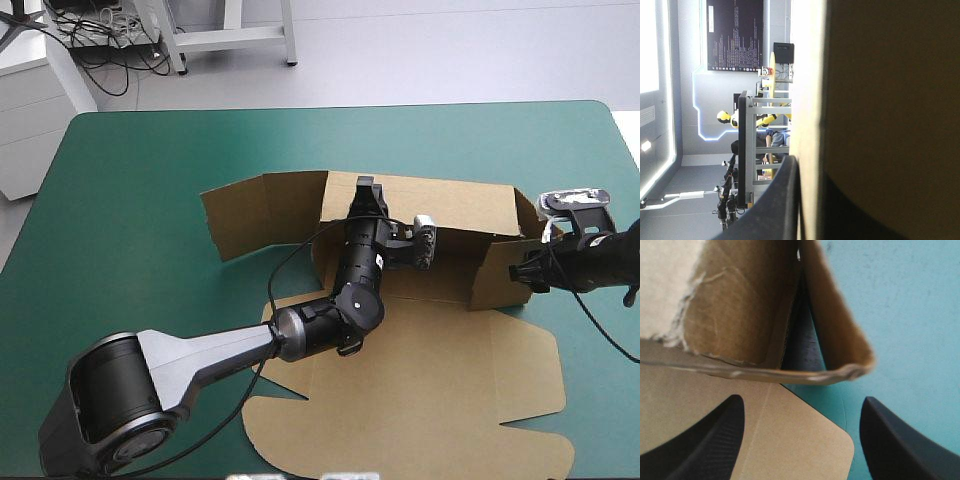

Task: Fold the box

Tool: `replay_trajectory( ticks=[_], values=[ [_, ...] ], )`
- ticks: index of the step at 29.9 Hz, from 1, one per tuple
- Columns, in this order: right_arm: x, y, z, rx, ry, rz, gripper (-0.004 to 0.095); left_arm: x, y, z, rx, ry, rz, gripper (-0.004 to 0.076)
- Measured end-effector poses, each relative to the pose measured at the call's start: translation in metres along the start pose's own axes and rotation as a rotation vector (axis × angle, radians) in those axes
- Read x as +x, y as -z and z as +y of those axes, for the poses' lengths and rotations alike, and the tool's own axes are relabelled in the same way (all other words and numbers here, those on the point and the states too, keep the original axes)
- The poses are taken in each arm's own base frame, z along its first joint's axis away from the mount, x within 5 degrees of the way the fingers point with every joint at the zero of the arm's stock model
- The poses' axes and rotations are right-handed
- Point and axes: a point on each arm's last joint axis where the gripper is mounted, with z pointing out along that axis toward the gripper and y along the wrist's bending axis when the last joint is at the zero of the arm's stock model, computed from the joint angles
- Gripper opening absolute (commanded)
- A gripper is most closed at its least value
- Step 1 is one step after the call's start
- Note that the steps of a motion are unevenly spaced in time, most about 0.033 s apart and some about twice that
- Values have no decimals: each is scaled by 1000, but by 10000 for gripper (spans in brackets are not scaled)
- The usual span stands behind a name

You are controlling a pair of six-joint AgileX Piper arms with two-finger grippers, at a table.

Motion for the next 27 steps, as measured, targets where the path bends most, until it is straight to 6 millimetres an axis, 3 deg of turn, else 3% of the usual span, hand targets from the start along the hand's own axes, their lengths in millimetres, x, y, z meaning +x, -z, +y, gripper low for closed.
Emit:
replay_trajectory(
  ticks=[13, 27],
  values=[
    [-12, -8, 5, -89, 159, -95, 575, 0, 0, 0, 2, -2, -4, -10],
    [-6, -3, 15, -187, 144, -61, 575, 0, 0, 0, 2, -1, -3, -10]
  ],
)
